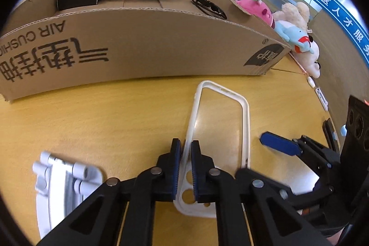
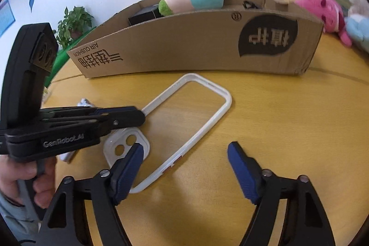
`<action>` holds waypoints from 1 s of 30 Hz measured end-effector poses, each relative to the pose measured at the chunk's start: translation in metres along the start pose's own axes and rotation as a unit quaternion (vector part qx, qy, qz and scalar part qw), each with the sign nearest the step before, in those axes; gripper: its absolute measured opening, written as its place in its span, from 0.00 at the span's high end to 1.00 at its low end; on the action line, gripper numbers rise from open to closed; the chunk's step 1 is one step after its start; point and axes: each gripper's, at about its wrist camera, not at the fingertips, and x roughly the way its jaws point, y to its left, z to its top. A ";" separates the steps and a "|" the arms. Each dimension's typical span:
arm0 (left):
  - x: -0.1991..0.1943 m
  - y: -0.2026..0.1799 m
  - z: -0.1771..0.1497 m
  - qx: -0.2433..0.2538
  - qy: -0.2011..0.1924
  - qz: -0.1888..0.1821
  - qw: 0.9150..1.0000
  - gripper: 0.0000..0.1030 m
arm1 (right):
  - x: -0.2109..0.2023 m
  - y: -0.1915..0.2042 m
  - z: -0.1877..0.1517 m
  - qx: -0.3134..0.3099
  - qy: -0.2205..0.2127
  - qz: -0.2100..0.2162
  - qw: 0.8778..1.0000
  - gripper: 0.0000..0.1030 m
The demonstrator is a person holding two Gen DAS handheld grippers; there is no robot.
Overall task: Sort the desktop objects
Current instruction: 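Close the left tool on the white phone case rim and lift it, then carry the phone case into the cardboard box and open the left tool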
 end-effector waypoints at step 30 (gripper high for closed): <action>-0.103 -0.052 0.047 0.088 -0.152 -0.024 0.984 0.94 | -0.093 0.016 0.057 -0.037 -0.140 -0.037 0.989 0.88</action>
